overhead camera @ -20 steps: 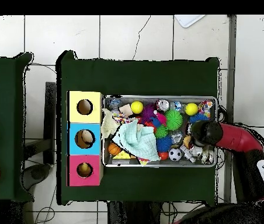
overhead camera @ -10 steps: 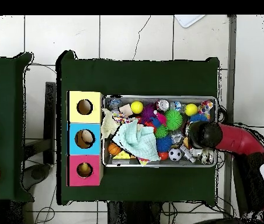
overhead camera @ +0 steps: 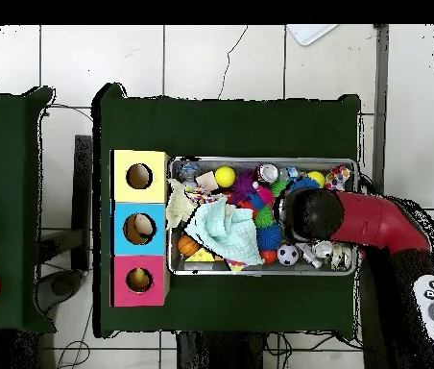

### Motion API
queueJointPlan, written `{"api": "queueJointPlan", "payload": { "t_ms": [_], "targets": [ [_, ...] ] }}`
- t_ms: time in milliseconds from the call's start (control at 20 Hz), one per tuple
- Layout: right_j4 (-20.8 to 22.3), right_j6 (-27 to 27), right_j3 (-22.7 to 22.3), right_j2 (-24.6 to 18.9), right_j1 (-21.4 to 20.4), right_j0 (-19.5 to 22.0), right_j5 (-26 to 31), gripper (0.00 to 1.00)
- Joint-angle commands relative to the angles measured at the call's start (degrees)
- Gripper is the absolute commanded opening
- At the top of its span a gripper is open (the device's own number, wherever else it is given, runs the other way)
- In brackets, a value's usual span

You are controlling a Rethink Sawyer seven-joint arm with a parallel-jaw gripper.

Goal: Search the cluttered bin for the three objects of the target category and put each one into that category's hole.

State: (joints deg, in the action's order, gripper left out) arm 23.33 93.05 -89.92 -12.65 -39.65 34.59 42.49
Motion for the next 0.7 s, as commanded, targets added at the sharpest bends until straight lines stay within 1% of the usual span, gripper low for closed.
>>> {"api": "queueJointPlan", "payload": {
  "t_ms": [50, 200, 300, 500, 550, 600, 700],
  "targets": [
    [-4.00, 7.26, -4.96, 0.84, -3.46, -2.74, 5.94, 0.00],
    [-4.76, 6.89, -4.67, 1.19, -3.19, -3.29, 6.08, 0.00],
    [-5.60, 6.01, -3.46, 1.46, -3.63, -3.67, 8.85, 0.00],
    [-6.52, 3.54, -0.60, 1.01, -2.37, -3.16, 12.18, 0.00],
    [-6.16, 1.62, 2.92, 0.76, -1.56, -3.10, 16.33, 0.00],
    [-6.33, 0.01, 7.56, 0.17, 0.32, -2.40, 20.92, 0.00],
    [-5.52, -4.64, 14.52, -2.45, 6.96, 0.59, 18.64, 0.00]
  ]
}}
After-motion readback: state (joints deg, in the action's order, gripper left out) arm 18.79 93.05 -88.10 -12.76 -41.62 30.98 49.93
